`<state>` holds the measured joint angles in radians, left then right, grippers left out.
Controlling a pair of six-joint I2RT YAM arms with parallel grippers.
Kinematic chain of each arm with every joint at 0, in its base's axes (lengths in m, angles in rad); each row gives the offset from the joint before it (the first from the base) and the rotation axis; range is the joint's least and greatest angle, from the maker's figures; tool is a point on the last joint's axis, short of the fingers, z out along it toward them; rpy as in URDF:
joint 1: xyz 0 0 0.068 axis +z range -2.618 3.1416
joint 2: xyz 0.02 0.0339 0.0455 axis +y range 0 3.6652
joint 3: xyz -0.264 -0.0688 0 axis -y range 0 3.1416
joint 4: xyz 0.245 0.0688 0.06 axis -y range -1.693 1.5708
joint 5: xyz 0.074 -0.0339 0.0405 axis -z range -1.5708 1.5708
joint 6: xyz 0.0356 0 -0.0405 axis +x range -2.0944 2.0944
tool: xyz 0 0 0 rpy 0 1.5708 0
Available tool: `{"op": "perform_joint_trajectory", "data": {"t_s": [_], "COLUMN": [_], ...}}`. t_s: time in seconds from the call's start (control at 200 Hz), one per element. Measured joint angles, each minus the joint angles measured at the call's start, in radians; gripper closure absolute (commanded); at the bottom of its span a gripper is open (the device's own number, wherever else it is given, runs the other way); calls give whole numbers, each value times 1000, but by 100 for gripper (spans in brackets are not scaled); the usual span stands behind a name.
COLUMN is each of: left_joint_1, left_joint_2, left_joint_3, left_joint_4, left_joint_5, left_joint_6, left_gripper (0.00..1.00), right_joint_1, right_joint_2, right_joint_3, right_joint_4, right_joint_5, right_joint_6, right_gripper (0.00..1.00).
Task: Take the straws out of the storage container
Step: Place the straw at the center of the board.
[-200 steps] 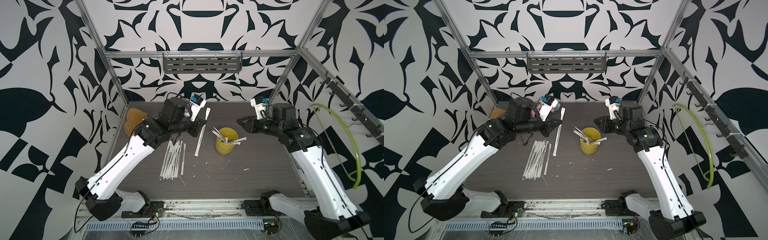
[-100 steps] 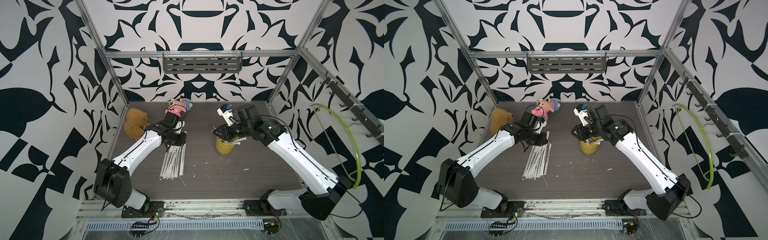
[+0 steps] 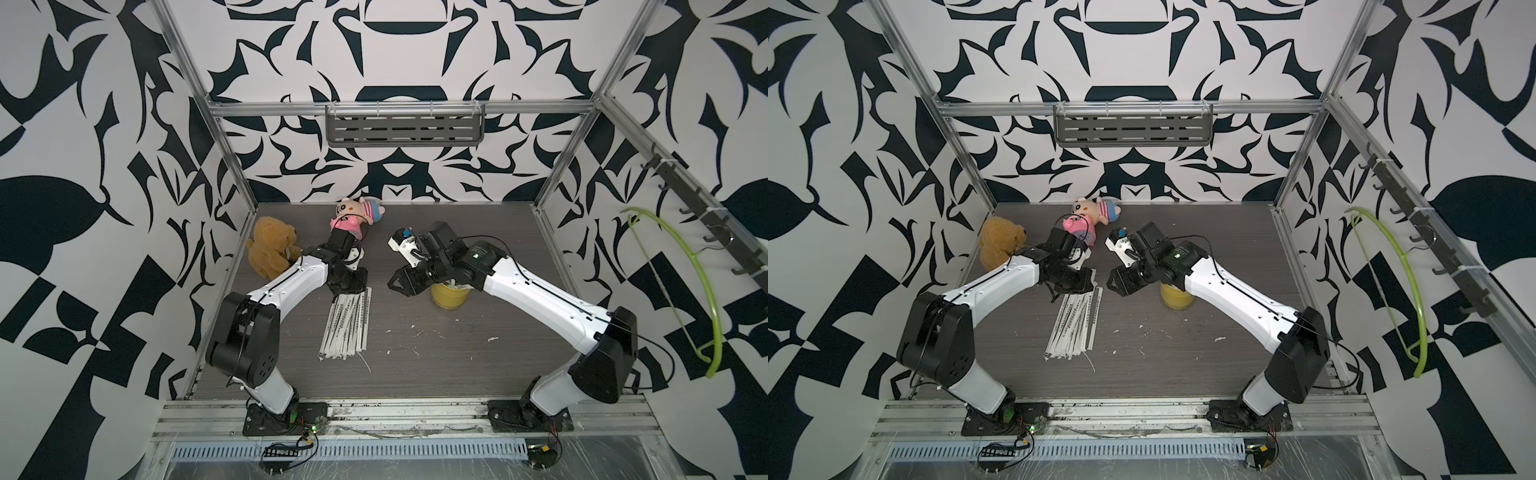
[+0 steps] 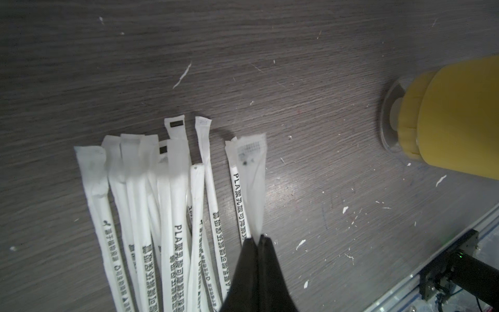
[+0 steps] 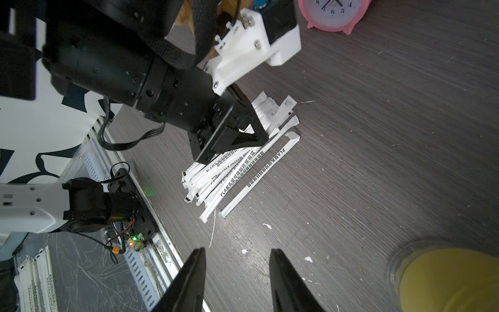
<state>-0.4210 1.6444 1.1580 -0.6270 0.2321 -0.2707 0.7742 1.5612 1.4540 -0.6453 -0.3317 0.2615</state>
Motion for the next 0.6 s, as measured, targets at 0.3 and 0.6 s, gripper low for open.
{"op": "perform_joint_trajectory", "data": {"t_s": [0.3, 0.6], "left_joint_1": [1, 1], "left_joint_2": [65, 66], "left_joint_3": [27, 26], "left_joint_4": [-13, -13], "left_joint_5": [9, 8], "left_joint_6": [-5, -19], "left_gripper": [100, 90], "right_joint_1": [9, 10], "right_joint_2": [8, 8], "right_joint_3": [0, 0], "right_joint_4": [4, 4], "right_joint_5": [50, 68], "right_joint_6": [17, 24], "right_gripper": [57, 57]}}
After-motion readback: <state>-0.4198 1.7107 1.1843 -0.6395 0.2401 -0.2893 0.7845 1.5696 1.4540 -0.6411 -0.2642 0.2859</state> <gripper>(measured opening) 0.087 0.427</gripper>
